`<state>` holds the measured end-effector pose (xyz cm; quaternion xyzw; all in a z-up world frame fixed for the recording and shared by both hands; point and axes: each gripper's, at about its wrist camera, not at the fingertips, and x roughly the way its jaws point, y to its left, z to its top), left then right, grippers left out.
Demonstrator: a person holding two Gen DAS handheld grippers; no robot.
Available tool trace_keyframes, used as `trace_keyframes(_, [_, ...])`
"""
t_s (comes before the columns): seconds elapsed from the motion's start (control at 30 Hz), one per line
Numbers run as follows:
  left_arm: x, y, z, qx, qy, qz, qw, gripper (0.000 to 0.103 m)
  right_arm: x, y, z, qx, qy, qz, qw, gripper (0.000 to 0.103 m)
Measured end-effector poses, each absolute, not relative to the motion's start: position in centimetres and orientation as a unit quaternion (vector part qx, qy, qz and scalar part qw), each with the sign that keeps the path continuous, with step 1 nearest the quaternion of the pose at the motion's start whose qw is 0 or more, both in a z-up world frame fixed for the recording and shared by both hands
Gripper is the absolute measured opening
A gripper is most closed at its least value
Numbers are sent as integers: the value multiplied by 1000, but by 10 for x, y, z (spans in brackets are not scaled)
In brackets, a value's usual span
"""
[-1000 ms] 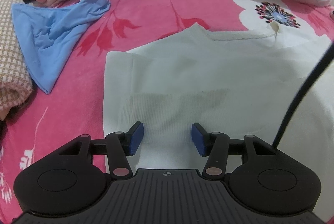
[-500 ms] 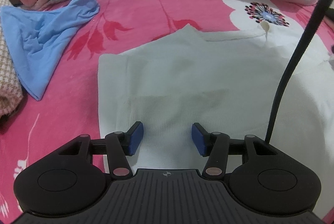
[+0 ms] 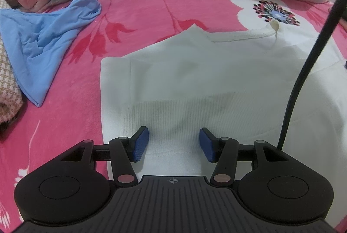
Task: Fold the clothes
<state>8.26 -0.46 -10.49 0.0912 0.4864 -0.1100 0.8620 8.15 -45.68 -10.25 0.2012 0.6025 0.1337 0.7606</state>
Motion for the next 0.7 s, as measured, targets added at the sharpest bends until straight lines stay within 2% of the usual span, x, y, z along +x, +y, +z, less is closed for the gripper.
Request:
trace_keyframes(0.4, [82, -3, -106, 87, 485, -111, 863, 52, 69, -460, -102, 234, 608, 122, 749, 36])
trace_keyframes(0.53, [81, -2, -106, 85, 482, -112, 865, 52, 74, -455, -93, 231, 582, 125, 770, 30])
trace_keyframes(0.6, [81, -2, -106, 84, 481, -113, 865, 52, 74, -449, -95, 204, 589, 125, 772, 20])
trace_keyframes(0.7, [81, 0, -105, 82, 481, -115, 865, 52, 71, -444, -93, 173, 590, 119, 780, 11])
